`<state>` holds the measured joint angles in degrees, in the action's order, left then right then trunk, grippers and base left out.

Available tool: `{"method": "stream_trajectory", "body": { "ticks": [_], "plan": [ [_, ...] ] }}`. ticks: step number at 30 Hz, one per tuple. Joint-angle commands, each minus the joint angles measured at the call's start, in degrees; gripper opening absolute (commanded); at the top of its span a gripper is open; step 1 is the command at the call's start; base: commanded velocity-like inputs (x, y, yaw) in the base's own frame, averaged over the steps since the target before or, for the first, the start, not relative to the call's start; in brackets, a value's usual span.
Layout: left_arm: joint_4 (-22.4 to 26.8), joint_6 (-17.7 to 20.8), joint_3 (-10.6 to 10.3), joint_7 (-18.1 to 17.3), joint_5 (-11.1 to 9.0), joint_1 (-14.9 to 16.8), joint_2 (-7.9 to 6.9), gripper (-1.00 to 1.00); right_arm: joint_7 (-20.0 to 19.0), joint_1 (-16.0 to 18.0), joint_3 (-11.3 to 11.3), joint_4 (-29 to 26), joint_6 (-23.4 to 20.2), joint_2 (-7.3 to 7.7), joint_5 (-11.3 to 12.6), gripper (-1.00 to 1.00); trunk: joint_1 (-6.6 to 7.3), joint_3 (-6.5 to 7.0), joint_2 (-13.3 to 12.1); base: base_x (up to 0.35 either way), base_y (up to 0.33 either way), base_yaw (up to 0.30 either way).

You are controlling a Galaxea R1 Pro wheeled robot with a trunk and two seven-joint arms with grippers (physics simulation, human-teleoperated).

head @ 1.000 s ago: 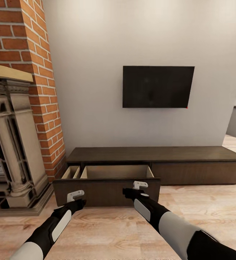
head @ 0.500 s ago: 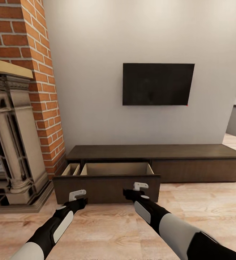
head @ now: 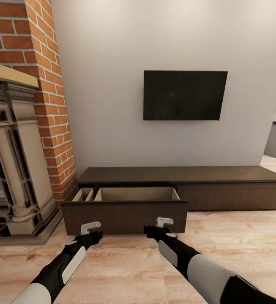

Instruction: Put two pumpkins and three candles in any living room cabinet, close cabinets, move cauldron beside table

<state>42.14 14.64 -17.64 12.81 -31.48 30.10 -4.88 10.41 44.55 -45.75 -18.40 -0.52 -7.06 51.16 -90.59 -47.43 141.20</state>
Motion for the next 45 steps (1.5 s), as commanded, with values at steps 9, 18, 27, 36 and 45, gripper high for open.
{"method": "stream_trajectory", "body": {
  "ticks": [9, 18, 27, 36, 45],
  "plan": [
    [0.14, 0.12, -0.45, 0.55, -0.60, 0.04, -0.08, 1.00, -0.29, -0.33, -0.48, -0.06, 0.99, -0.05, 0.36, 1.00, -1.19, -1.85, 2.10, 0.000, 0.000, 0.000],
    [0.75, -0.16, -0.57, 0.75, -0.55, -0.01, -0.19, 1.00, -0.22, -0.43, -0.54, 2.96, 5.89, -0.30, 0.39, 1.00, -1.42, -3.85, 2.22, 0.000, 0.000, 0.000],
    [6.27, -7.47, -1.32, 1.12, 3.94, -0.59, -0.63, 1.00, -0.27, -1.43, -0.57, 4.86, 11.22, -0.40, 0.22, 1.00, -1.65, -5.84, 2.34, 0.000, 0.000, 0.000],
    [7.56, -8.04, -1.42, 2.46, 4.21, -1.23, -0.64, 1.00, -0.25, -2.40, -0.57, 4.88, 15.98, -0.48, 0.26, 1.00, -1.89, -7.84, 2.46, 0.000, 0.000, 0.000],
    [7.78, -7.98, -1.67, 2.42, 4.40, -1.36, -0.37, 1.00, -0.22, -3.38, -0.57, 4.86, 19.48, -0.43, 0.17, 1.00, -2.04, -9.16, 2.54, 0.000, 0.000, 0.000]
  ]
}}
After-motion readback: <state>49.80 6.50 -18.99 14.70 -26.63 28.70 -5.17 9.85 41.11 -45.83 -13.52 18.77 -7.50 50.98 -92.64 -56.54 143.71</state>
